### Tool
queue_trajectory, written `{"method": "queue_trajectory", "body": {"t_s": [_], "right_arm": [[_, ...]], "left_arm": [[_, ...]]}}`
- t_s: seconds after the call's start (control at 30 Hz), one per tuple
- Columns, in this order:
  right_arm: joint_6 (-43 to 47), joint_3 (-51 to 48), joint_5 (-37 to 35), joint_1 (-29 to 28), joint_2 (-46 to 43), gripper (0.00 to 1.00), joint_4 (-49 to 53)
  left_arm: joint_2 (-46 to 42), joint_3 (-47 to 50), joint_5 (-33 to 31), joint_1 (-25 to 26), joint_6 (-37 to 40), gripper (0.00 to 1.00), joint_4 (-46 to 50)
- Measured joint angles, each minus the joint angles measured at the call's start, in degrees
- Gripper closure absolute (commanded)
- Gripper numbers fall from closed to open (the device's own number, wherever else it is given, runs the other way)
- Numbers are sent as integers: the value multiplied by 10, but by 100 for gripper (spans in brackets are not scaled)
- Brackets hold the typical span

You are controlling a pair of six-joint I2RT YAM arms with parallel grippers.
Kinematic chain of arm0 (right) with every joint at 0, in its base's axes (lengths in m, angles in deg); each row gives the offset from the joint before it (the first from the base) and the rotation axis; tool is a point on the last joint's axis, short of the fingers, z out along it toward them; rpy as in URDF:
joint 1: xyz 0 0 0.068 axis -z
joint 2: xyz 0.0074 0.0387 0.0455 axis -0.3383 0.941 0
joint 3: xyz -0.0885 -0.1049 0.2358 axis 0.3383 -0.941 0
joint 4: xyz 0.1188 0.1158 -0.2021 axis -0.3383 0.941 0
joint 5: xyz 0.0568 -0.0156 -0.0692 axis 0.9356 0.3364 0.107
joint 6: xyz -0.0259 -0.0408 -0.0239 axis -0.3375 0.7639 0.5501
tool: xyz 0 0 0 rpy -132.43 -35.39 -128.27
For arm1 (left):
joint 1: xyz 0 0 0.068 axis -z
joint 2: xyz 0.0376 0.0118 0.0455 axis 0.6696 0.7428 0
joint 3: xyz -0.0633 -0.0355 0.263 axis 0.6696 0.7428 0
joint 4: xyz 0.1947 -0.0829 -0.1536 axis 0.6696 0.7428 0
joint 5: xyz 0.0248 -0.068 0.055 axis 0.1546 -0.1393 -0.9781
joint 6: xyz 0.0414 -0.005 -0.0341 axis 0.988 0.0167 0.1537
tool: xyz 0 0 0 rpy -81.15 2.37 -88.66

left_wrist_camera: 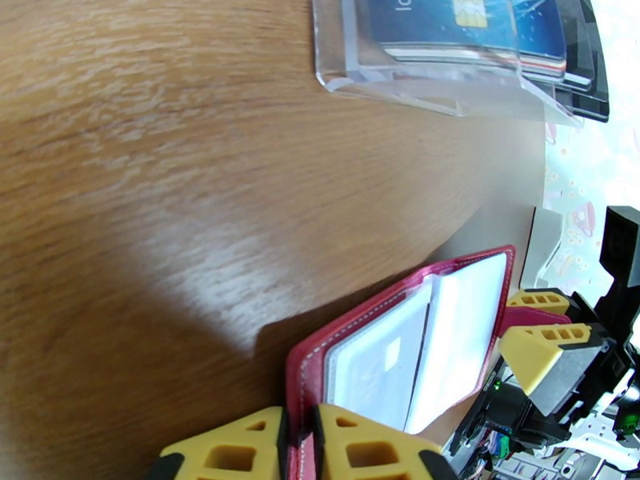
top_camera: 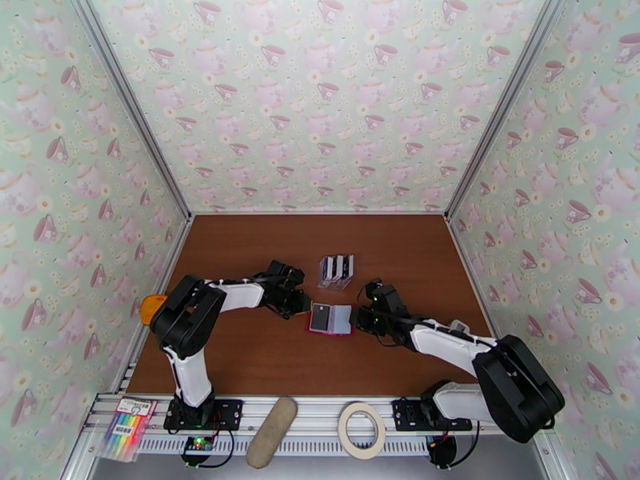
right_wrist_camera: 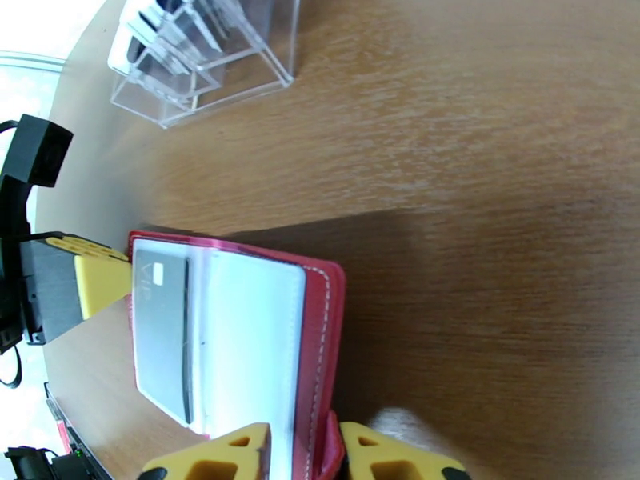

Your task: Put the credit cards into the card holder

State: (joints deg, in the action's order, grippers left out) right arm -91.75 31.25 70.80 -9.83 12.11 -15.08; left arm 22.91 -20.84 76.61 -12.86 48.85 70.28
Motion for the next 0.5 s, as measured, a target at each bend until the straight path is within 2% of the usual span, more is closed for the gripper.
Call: {"method": "queue_trajectory", "body": {"t_s": [0.5], "right_arm": [[-19, 34, 28, 0, -37, 71, 3]], "left_arm": [[5, 0, 5, -1, -5, 89, -10]]}}
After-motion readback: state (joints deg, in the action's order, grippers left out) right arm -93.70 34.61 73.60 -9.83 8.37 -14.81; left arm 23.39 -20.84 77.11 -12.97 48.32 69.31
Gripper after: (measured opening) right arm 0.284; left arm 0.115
